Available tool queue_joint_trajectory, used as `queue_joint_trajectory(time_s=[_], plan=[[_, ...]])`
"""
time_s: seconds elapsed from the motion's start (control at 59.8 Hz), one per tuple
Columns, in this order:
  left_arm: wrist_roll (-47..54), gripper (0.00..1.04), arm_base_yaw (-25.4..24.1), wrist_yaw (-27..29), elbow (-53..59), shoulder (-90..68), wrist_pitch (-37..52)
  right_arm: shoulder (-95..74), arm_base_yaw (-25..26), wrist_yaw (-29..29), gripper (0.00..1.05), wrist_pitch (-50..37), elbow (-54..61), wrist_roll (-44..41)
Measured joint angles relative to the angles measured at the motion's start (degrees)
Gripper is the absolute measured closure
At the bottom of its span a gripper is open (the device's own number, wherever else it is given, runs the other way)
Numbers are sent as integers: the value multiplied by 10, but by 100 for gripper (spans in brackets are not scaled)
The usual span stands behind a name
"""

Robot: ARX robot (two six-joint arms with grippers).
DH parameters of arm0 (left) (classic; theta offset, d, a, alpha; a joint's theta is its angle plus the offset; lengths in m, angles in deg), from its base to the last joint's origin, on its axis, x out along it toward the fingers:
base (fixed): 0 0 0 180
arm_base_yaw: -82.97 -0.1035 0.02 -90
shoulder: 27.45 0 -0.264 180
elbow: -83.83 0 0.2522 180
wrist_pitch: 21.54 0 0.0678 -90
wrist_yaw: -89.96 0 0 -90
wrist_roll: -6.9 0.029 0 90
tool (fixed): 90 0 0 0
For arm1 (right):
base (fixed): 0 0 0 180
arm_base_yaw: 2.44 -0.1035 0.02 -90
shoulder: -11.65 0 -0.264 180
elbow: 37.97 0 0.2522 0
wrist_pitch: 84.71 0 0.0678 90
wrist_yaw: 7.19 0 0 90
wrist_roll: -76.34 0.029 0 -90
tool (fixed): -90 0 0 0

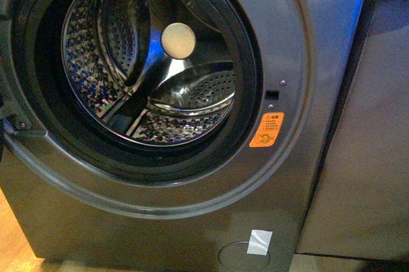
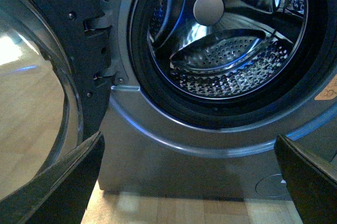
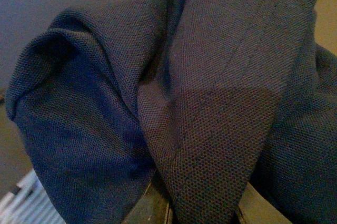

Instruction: Put clothes into washing machine

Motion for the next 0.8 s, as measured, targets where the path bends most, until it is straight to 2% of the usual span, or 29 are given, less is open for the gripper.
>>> queue_joint_trajectory(time_s=[0.251, 0.519, 0.602, 0.686, 0.803], plan=[[0, 7, 0, 0, 0, 0, 0, 153, -28, 39, 92, -8, -13, 83], [0, 7, 0, 0, 0, 0, 0, 286, -127, 29, 92, 55, -99, 128], [0, 7, 0, 0, 0, 0, 0, 311, -168, 7, 92, 87, -144, 134], [0, 7, 0, 0, 0, 0, 0, 341, -259, -40, 92, 166, -217, 121], [0, 7, 0, 0, 0, 0, 0, 347, -356, -89, 92, 244, -280, 89]])
